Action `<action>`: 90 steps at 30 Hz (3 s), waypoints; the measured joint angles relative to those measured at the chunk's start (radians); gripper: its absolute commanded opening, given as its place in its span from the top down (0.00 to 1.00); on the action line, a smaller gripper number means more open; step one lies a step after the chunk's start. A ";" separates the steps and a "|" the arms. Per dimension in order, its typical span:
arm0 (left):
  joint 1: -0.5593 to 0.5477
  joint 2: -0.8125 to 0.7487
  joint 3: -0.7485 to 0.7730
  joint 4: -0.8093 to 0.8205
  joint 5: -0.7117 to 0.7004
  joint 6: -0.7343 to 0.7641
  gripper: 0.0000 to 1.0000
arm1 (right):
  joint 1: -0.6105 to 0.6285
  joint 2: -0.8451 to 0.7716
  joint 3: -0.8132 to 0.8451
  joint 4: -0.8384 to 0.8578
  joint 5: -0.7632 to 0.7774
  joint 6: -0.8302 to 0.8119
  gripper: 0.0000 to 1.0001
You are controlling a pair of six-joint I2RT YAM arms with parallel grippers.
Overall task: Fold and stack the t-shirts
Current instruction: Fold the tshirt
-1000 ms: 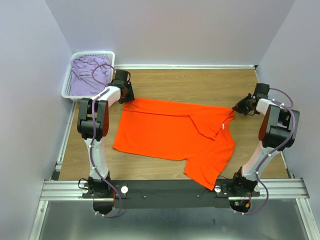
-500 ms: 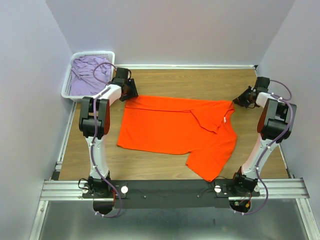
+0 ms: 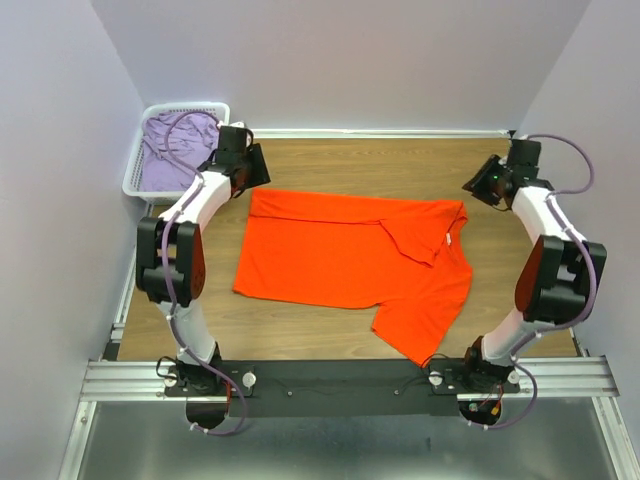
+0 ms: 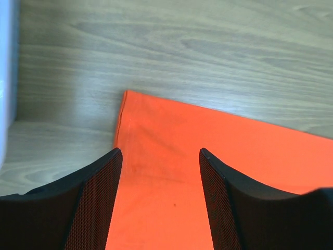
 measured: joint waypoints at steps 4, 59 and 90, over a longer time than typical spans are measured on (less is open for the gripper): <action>-0.035 -0.147 -0.107 0.022 -0.052 0.019 0.31 | 0.193 -0.113 -0.071 -0.020 0.051 -0.066 0.54; -0.122 -0.673 -0.729 0.201 -0.259 0.079 0.18 | 0.585 0.128 0.031 -0.127 0.599 -0.432 0.49; -0.122 -0.623 -0.712 0.203 -0.236 0.093 0.22 | 0.750 0.137 -0.025 -0.180 0.654 -0.426 0.58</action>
